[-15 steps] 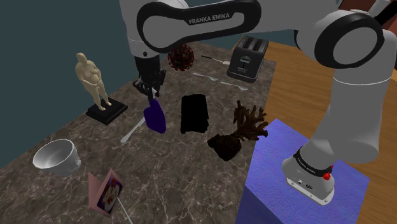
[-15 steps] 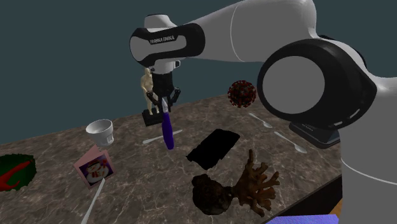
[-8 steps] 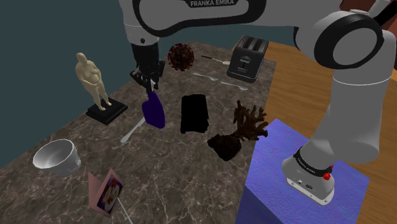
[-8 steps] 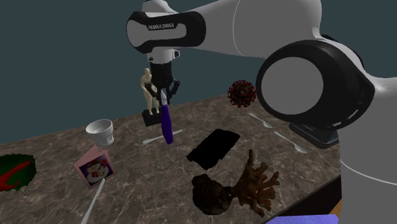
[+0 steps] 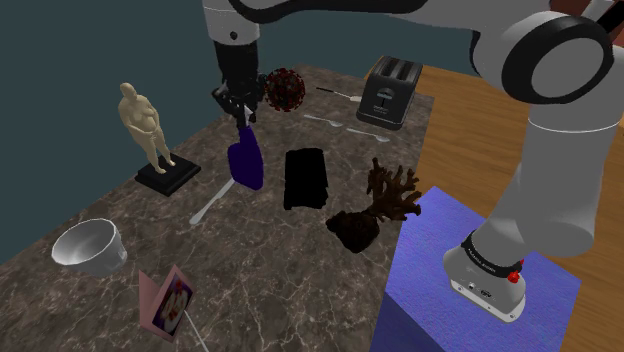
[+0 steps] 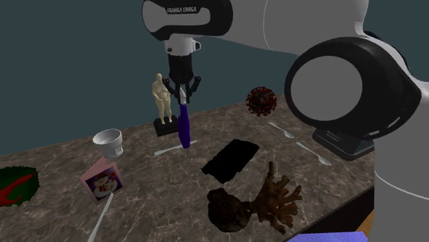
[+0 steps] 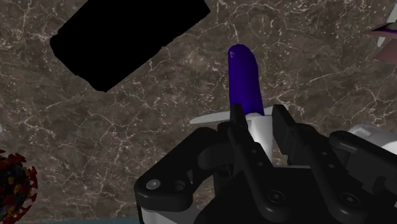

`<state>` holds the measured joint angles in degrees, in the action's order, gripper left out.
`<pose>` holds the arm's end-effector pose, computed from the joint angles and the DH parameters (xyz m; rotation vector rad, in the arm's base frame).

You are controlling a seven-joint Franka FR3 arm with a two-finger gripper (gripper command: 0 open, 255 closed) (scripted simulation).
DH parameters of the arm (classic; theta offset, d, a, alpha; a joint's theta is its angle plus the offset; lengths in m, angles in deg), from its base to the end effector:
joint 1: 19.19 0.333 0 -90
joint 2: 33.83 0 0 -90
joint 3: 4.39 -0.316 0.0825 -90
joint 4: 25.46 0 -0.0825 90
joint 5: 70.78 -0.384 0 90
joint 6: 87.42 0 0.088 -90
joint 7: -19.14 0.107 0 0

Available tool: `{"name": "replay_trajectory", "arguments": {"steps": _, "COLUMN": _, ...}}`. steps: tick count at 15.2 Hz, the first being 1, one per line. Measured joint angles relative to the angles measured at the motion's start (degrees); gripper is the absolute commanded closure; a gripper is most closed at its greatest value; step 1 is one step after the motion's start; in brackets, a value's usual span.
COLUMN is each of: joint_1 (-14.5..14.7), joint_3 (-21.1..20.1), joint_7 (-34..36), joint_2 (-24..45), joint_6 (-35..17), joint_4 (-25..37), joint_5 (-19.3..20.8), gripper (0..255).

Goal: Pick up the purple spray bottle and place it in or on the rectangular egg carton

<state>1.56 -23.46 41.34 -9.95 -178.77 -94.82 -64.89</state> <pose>0.5517 0.3848 0.5504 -3.0901 -0.4429 0.0400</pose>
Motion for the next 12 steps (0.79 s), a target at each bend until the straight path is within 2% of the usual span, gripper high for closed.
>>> {"name": "replay_trajectory", "arguments": {"steps": 4, "joint_1": -3.99, "joint_3": 0.71, "joint_7": -4.00, "joint_2": -6.31, "joint_6": 0.00, "joint_4": -6.10, "joint_5": -2.06, "gripper": 255}}
{"name": "replay_trajectory", "arguments": {"steps": 12, "joint_1": -10.91, "joint_3": 3.80, "joint_7": -13.57, "joint_2": -14.04, "joint_6": 3.79, "joint_4": -9.82, "joint_5": -4.79, "gripper": 255}}
